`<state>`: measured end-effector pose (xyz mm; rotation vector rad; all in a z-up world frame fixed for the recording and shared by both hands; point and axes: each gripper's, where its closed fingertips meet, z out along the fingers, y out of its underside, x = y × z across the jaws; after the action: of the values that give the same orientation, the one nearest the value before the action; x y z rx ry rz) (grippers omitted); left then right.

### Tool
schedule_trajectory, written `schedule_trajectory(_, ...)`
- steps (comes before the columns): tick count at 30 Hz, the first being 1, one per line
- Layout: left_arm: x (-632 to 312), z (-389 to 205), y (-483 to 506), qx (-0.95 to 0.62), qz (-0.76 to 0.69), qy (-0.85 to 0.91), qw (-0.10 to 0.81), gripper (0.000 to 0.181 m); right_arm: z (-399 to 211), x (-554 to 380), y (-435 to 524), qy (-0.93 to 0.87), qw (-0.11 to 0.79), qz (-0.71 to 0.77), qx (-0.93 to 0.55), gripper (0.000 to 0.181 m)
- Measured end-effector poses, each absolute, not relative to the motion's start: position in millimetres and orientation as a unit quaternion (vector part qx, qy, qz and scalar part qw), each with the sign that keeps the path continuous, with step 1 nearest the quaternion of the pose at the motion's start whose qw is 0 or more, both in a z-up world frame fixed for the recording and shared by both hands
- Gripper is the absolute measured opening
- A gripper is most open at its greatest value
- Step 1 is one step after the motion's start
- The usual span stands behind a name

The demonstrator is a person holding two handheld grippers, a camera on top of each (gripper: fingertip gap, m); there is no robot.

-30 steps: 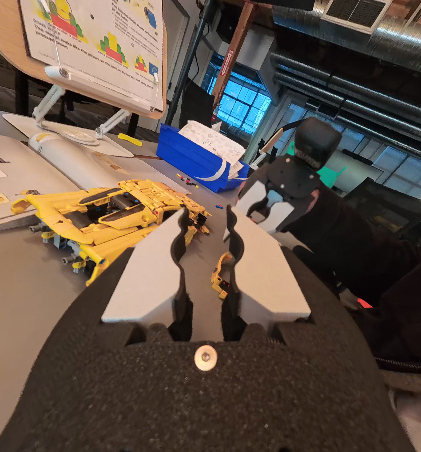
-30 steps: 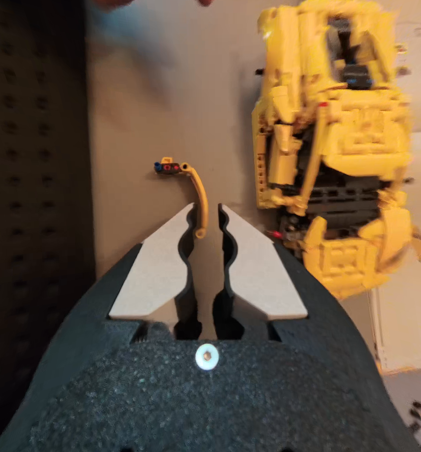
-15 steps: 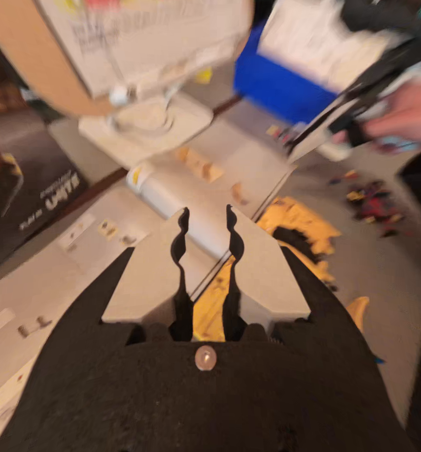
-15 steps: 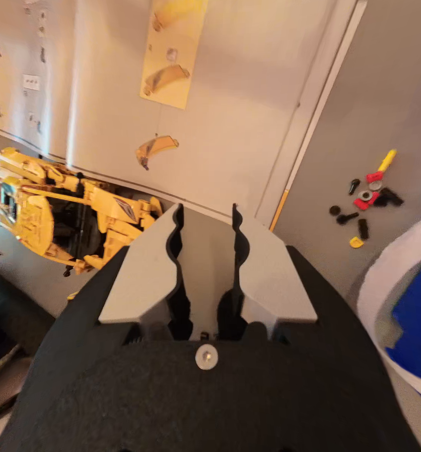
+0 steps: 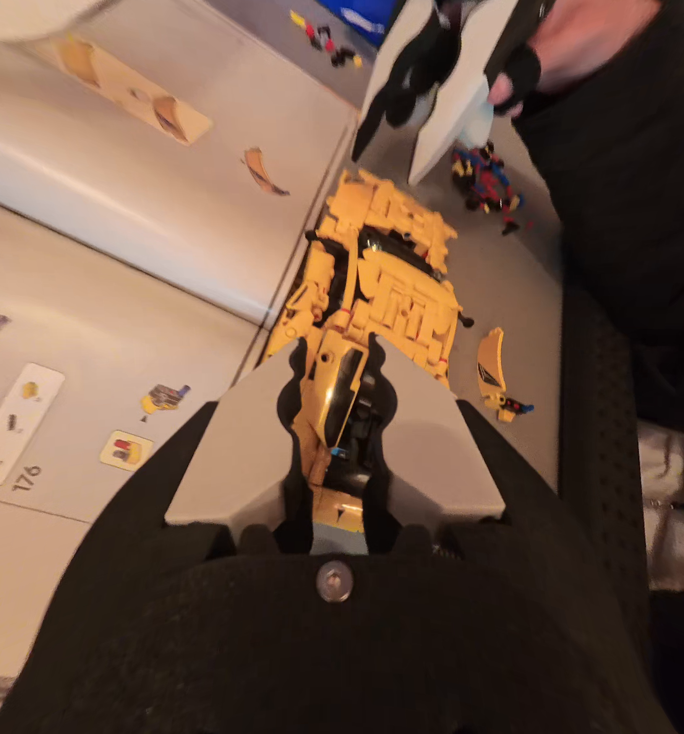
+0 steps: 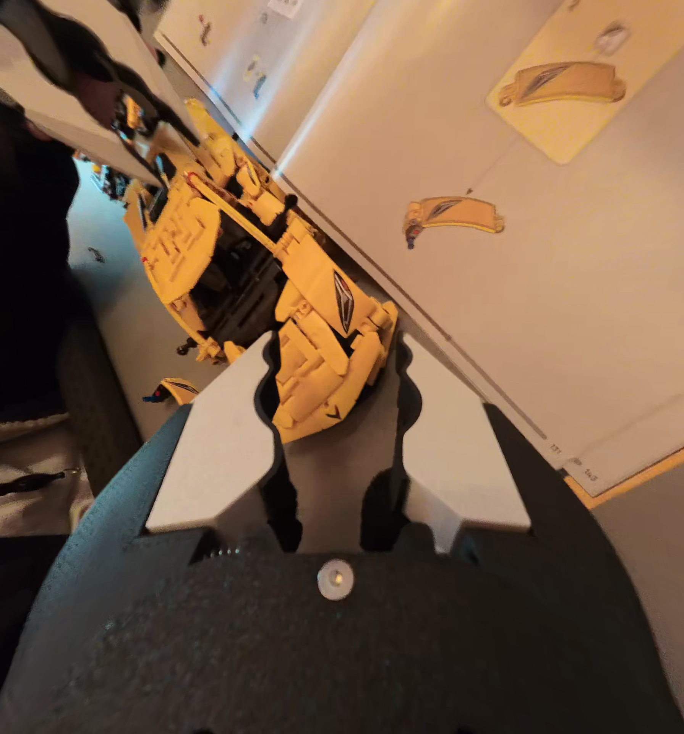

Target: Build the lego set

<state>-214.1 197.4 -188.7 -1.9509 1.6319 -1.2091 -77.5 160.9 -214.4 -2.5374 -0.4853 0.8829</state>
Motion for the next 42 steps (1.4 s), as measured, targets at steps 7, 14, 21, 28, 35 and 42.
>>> schedule_trajectory(7,-217.6,-193.4,176.2,-0.675,-0.438,0.583,0.112,0.032,-225.9,-83.8,130.6,-0.199,0.123,0.315,-0.92,0.042)
schedule_trajectory(14,-219.7,-186.0,166.9,-0.655,-0.442,0.605,0.099,0.026,-222.2,-73.8,124.6,-0.206,0.123,0.311,-0.919,0.039)
schedule_trajectory(21,-166.7,-179.0,251.1,-0.682,-0.388,0.555,0.276,0.026,-201.3,18.8,175.2,0.011,0.27,0.248,-0.93,0.025)
schedule_trajectory(28,-148.3,-230.5,245.5,-0.693,-0.305,0.616,0.217,0.019,-230.8,34.2,163.2,0.086,0.199,0.224,-0.95,0.02)
schedule_trajectory(35,-147.9,-233.7,242.0,-0.691,-0.306,0.619,0.212,0.019,-245.2,40.9,160.0,0.102,0.175,0.217,-0.955,0.024)
schedule_trajectory(42,-148.4,-234.3,241.0,-0.693,-0.323,0.611,0.206,0.02,-252.5,41.3,160.6,0.106,0.167,0.22,-0.955,0.021)
